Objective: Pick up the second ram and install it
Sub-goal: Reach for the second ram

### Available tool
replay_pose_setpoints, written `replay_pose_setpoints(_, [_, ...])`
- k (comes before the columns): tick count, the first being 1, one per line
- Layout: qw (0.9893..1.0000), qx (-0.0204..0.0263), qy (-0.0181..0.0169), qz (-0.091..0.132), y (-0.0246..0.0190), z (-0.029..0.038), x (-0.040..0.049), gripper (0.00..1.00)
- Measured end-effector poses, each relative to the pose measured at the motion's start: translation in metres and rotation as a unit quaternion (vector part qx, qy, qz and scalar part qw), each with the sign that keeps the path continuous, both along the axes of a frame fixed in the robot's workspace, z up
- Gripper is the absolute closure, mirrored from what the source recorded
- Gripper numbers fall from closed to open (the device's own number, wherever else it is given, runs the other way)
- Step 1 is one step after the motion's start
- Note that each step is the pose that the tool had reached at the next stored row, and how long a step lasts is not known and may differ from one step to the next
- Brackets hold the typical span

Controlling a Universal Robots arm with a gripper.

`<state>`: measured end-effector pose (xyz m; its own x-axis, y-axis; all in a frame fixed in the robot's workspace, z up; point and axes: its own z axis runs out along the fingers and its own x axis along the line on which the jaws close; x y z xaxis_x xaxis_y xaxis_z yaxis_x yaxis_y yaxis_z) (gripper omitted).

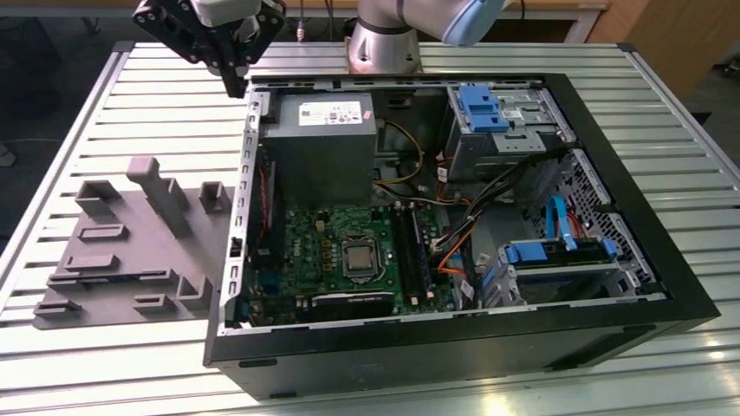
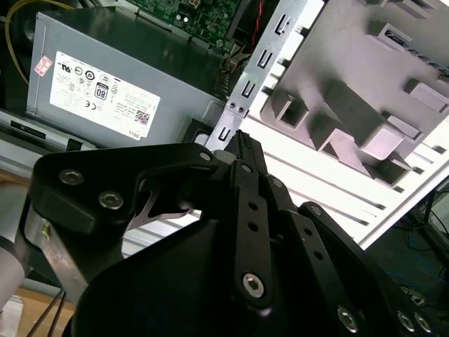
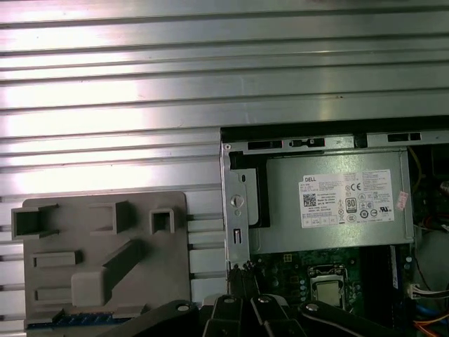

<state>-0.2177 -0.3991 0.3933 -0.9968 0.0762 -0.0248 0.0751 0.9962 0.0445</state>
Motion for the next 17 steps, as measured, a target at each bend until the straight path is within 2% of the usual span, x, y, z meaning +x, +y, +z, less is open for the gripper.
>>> replay_pose_setpoints(17, [1.0,0.0,0.0,0.0,0.0,0.0,-0.0075,0.89])
